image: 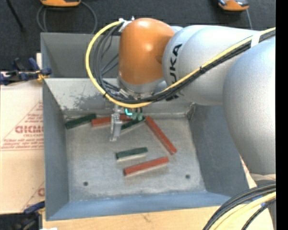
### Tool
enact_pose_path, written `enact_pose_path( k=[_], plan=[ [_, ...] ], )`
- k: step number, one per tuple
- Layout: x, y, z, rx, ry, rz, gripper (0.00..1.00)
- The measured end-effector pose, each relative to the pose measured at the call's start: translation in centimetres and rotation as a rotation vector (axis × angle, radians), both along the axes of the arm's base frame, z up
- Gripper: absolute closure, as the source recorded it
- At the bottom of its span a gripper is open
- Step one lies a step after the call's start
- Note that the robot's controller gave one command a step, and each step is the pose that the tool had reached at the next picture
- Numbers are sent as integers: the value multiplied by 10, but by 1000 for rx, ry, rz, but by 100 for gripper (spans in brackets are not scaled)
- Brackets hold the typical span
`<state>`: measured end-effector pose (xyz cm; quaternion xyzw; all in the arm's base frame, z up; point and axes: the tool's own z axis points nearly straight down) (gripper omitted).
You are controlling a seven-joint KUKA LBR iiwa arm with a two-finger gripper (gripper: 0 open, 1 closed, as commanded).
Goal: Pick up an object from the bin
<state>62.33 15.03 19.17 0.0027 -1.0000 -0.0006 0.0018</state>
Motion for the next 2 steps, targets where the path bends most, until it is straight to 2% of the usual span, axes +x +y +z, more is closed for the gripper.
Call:
enact_pose_path(
  k=[1, 2],
  plan=[
    [11, -53, -116, -4, -2, 68, 0],
    [-13, -138, -75, -4, -8, -57, 0]
  ],
)
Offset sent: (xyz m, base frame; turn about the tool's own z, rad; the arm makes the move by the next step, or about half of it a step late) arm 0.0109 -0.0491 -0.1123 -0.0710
